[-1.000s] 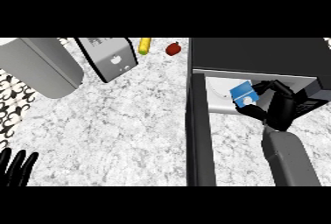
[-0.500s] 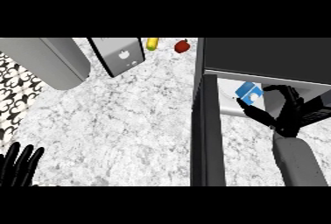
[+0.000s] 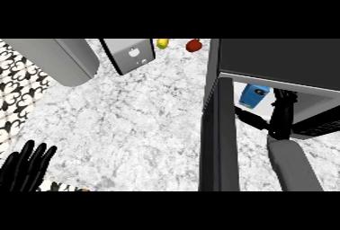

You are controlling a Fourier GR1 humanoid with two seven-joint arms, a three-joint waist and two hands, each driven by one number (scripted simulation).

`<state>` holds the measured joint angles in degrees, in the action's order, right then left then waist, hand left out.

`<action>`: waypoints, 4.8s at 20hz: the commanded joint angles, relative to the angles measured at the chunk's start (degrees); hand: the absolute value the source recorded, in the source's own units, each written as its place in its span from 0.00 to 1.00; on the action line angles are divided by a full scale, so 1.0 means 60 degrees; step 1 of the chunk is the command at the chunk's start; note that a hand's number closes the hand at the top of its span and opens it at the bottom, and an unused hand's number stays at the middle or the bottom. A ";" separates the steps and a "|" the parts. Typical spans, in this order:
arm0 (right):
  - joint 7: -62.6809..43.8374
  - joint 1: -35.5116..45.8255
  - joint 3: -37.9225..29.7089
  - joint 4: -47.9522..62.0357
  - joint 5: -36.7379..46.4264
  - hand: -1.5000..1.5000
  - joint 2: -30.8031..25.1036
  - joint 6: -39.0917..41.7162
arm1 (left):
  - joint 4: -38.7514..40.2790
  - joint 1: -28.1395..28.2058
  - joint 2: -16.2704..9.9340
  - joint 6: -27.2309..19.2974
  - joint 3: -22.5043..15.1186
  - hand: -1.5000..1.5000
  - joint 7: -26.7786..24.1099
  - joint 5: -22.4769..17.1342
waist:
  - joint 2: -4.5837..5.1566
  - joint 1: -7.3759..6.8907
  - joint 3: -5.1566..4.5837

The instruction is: Pick up the milk, place it into the microwave and close the microwave

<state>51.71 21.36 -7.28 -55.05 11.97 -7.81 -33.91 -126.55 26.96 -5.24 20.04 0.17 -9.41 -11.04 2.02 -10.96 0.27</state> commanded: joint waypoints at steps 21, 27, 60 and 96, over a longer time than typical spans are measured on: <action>-0.3011 0.5347 -0.1159 0.6431 -0.0420 0.00 -0.1178 0.2189 | -0.0107 -0.0136 0.0718 -0.0574 -0.1279 0.00 0.0181 0.1269 | 0.0139 0.0621 0.0019; -0.2276 0.5407 -0.1501 0.6958 -0.0699 0.00 -0.1499 0.3194 | -0.0341 -0.0053 0.0868 -0.1132 -0.1922 0.00 0.0499 0.1763 | 0.0083 0.0816 0.0023; 0.0390 0.1168 -0.1233 0.5099 -0.1322 0.00 -0.0391 0.6543 | 0.3706 -0.2552 0.0861 -0.1158 -0.4290 1.00 0.0545 0.3596 | -0.0473 0.2202 -0.0071; -0.3521 -0.6228 -0.0781 -0.7185 -0.4888 0.00 -0.1605 0.9815 | 0.9565 -0.8829 0.0868 -0.8294 -1.0257 1.00 -0.0139 -0.0390 | -0.0207 0.3054 -0.0105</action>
<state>32.12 -15.67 -12.59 -94.88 -15.80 -16.95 23.60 -69.26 -22.69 -0.63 -24.91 -59.99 -8.83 -8.83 0.55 6.35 -0.28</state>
